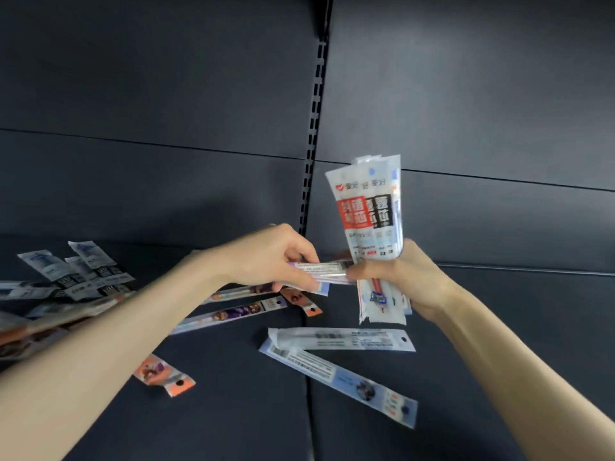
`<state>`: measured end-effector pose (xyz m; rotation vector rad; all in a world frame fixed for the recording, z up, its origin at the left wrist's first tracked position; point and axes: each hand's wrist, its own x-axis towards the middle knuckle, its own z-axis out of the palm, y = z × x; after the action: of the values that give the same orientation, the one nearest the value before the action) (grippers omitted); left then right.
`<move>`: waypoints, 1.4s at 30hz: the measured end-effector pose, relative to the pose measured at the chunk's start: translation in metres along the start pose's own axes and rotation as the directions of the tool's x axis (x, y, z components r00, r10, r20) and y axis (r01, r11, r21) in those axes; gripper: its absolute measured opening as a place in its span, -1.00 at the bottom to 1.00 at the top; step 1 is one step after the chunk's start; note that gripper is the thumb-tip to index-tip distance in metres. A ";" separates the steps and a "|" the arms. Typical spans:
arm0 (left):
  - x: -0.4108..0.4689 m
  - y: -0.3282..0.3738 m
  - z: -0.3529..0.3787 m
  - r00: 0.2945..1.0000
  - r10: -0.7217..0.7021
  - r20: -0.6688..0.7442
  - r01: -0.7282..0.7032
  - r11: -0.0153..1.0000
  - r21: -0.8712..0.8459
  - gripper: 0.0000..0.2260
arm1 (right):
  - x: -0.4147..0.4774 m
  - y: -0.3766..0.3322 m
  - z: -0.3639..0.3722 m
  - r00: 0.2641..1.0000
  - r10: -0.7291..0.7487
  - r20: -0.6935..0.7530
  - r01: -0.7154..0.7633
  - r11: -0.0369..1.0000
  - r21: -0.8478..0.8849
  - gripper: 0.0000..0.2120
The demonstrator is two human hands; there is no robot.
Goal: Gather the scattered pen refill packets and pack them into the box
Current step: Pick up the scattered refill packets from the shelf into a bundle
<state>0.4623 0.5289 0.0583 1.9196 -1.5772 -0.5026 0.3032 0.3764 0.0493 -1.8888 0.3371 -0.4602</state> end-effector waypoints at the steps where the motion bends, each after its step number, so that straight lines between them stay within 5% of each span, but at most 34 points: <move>1: 0.002 0.010 0.008 1.000 0.002 -0.007 -0.002 1.000 0.010 -0.85 | -0.007 0.003 -0.007 1.000 0.019 0.020 -0.019 1.000 -0.006 -0.71; 10: 0.017 0.083 0.087 0.999 -0.039 0.001 0.039 0.999 -0.017 -0.79 | -0.068 0.032 -0.067 0.996 0.090 -0.026 -0.090 0.996 0.007 -0.82; 16: 0.011 0.101 0.083 0.979 -0.204 0.002 0.199 0.960 0.195 -0.85 | -0.091 0.040 -0.098 0.993 0.095 -0.070 -0.094 0.995 0.024 -0.85; 19: 0.012 0.109 0.086 0.987 -0.156 -0.039 0.159 0.979 0.126 -0.92 | -0.095 0.046 -0.104 0.992 0.106 -0.071 -0.104 0.994 0.035 -0.82; 24: 0.016 0.120 0.092 0.980 -0.166 -0.110 0.160 0.985 -0.058 -0.73 | -0.096 0.048 -0.103 0.983 0.137 -0.121 -0.124 0.986 0.112 -0.80; 26: 0.018 0.119 0.097 0.897 -0.211 -0.388 0.162 0.974 -0.156 -0.56 | -0.092 0.047 -0.102 0.970 0.154 -0.188 -0.122 0.977 0.174 -0.79; 28: 0.021 0.114 0.113 0.647 -0.343 -0.681 0.150 0.933 -0.328 -0.37 | -0.087 0.046 -0.097 0.952 0.175 -0.253 -0.112 0.963 0.246 -0.78; 29: 0.023 0.110 0.123 0.547 -0.429 -0.719 0.090 0.884 -0.459 -0.31 | -0.085 0.046 -0.094 0.944 0.182 -0.274 -0.102 0.954 0.281 -0.78; 30: 0.024 0.109 0.132 0.517 -0.502 -0.693 -0.008 0.807 -0.591 -0.32 | -0.084 0.046 -0.089 0.939 0.189 -0.289 -0.091 0.943 0.320 -0.79; 33: 0.034 0.109 0.156 0.628 -0.534 -0.566 -0.191 0.599 -0.778 -0.73 | -0.079 0.045 -0.076 0.936 0.213 -0.279 -0.086 0.910 0.406 -0.82; 35: 0.039 0.111 0.157 0.602 -0.514 -0.611 -0.214 0.634 -0.743 -0.93 | -0.079 0.047 -0.070 0.948 0.223 -0.228 -0.110 0.900 0.421 -0.83; 38: 0.039 0.109 0.143 0.598 -0.388 -0.701 -0.216 0.764 -0.608 -0.93 | -0.082 0.048 -0.071 0.965 0.196 -0.173 -0.118 0.917 0.381 -0.81; 42: 0.032 0.107 0.119 0.750 -0.205 -0.629 -0.067 0.923 -0.380 -0.86 | -0.083 0.047 -0.087 0.984 0.084 -0.156 -0.032 0.951 0.307 -0.79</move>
<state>0.3148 0.4609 0.0419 1.5960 -0.8634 -0.1037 0.1887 0.3242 0.0198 -1.5404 0.4077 -0.5977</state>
